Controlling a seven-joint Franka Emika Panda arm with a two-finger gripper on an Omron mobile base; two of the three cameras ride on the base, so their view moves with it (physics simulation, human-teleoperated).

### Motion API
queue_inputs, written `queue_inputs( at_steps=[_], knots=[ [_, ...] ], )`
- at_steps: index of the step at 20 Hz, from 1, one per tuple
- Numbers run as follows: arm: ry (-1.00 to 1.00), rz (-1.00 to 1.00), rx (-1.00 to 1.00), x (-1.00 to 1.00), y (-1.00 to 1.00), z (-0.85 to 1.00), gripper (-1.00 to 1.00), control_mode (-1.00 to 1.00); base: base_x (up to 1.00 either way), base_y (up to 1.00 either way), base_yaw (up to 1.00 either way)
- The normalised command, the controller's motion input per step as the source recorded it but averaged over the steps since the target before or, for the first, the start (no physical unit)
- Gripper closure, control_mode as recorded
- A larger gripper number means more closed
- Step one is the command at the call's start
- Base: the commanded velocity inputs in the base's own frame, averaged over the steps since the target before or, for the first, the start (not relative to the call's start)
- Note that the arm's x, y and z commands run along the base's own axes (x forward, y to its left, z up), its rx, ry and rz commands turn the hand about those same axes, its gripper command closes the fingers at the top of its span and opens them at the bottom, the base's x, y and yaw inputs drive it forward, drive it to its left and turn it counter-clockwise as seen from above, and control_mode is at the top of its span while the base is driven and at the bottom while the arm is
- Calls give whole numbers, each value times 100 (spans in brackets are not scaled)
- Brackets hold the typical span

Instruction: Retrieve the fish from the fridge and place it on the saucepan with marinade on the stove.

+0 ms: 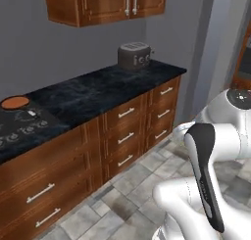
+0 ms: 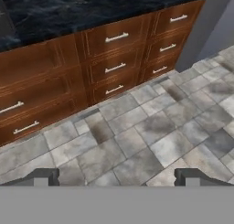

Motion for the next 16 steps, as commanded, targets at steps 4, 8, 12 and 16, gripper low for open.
queue_inputs(
  at_steps=[4, 8, 12, 16],
  knots=[
    [0, 0, 0, 0, 0, 0, -100, 100, 16, 0, -53],
    [0, 0, 0, 0, 0, 0, -100, 100, 14, 0, -54],
    [0, 0, 0, 0, 0, 0, -100, 100, 14, 0, -55],
    [0, 0, 0, 0, 0, 0, -100, 100, 25, 2, -50]
  ],
)
